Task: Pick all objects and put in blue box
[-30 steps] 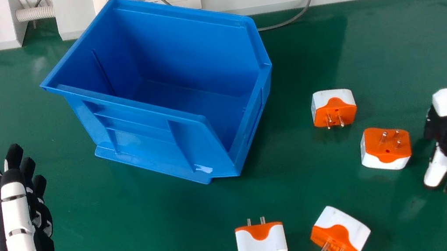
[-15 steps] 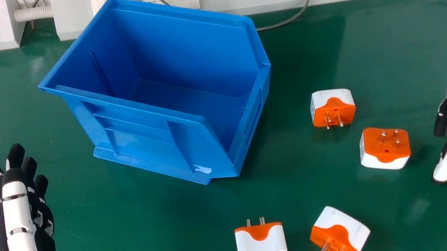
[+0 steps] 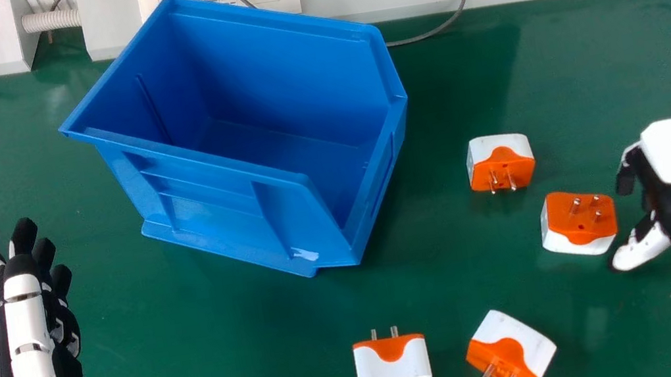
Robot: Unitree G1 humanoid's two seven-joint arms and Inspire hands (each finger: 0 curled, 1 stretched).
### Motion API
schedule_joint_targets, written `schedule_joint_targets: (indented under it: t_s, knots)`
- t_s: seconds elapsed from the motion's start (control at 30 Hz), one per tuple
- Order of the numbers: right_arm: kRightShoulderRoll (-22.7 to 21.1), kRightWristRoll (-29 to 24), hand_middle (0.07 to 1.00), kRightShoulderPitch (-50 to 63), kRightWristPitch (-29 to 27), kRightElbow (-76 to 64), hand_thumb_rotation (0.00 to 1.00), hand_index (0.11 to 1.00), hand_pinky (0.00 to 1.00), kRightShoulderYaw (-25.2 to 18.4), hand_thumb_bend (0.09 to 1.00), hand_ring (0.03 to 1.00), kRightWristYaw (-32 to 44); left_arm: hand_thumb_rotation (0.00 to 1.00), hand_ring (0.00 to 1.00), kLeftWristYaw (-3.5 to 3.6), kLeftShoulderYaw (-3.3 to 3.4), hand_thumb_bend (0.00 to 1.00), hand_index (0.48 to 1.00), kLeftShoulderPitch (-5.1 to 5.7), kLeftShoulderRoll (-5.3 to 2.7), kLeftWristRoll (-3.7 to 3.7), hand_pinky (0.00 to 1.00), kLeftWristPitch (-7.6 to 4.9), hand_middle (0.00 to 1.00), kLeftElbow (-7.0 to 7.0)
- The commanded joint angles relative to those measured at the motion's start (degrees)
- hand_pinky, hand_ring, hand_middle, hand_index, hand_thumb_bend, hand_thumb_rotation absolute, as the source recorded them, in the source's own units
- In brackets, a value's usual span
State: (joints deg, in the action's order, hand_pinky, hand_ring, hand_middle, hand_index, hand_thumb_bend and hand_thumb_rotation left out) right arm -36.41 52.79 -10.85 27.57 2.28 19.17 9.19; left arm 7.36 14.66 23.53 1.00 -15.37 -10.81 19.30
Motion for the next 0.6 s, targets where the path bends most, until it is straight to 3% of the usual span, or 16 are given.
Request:
schedule_joint_targets:
  t_s: [0.0,0.2,0.57]
  knots:
    - [-0.7,0.8,0.829,-0.1,-2.0,-0.1,0.52,0.853,0.66,-1.3,0.823,0.784,-2.9,1.0,1.0,-0.09,0.26,0.22,0.979,0.14,0.53,0.42,1.0,-0.55,1.0,0.85]
    - [0.0,0.7,0.93,-1.4,-4.6,1.8,0.61,0.937,0.8,-0.6,0.929,0.903,-2.9,1.0,1.0,-0.08,0.38,0.22,0.981,0.38,0.54,0.17,1.0,-0.36,1.0,1.21]
    - [1.2,1.9,0.993,-5.1,-8.3,8.3,0.69,0.994,0.9,2.0,0.994,0.99,-4.0,0.99,1.0,-0.08,0.37,0.22,0.987,0.91,0.32,0.26,1.0,-0.79,1.0,1.45]
